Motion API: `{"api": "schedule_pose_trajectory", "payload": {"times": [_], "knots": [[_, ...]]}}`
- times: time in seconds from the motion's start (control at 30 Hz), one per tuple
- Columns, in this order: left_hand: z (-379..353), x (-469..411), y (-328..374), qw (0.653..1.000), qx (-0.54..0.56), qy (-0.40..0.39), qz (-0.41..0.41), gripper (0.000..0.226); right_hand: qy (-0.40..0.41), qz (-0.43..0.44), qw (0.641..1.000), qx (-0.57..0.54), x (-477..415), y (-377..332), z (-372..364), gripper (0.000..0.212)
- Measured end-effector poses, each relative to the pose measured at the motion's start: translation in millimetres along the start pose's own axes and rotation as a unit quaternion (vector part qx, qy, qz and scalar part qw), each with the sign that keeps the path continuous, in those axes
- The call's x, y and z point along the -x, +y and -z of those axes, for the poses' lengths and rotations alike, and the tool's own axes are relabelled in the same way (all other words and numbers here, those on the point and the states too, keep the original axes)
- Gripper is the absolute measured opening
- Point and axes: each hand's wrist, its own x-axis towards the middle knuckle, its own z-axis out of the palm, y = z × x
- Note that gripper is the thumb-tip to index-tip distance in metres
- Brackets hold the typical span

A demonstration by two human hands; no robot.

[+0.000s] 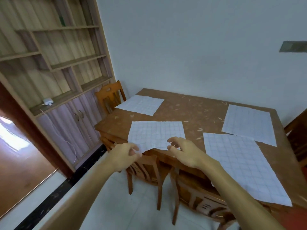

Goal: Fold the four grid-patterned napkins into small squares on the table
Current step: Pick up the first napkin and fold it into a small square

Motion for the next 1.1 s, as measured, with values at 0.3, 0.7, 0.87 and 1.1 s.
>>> {"api": "schedule_pose_trajectory", "payload": {"times": [0.3,0.7,0.87,1.1], "knots": [[42.6,-116.4,-97.7,0.999,0.014,-0.027,-0.015,0.038,-0.001,-0.044,0.999,0.000,-124.8,-31.1,-50.6,0.045],[35.2,-232.0,-168.4,0.988,0.053,-0.136,-0.046,0.034,-0.024,-0.137,0.990,-0.016,-235.4,-33.7,-110.7,0.039],[15.8,-277.1,-195.0,0.983,0.052,-0.175,-0.035,0.037,-0.052,-0.162,0.985,-0.035,-284.3,-10.2,-144.1,0.037],[-22.8,-341.3,-224.7,0.972,0.041,-0.230,0.004,0.035,-0.112,-0.191,0.973,-0.068,-337.6,31.2,-188.1,0.035]]}}
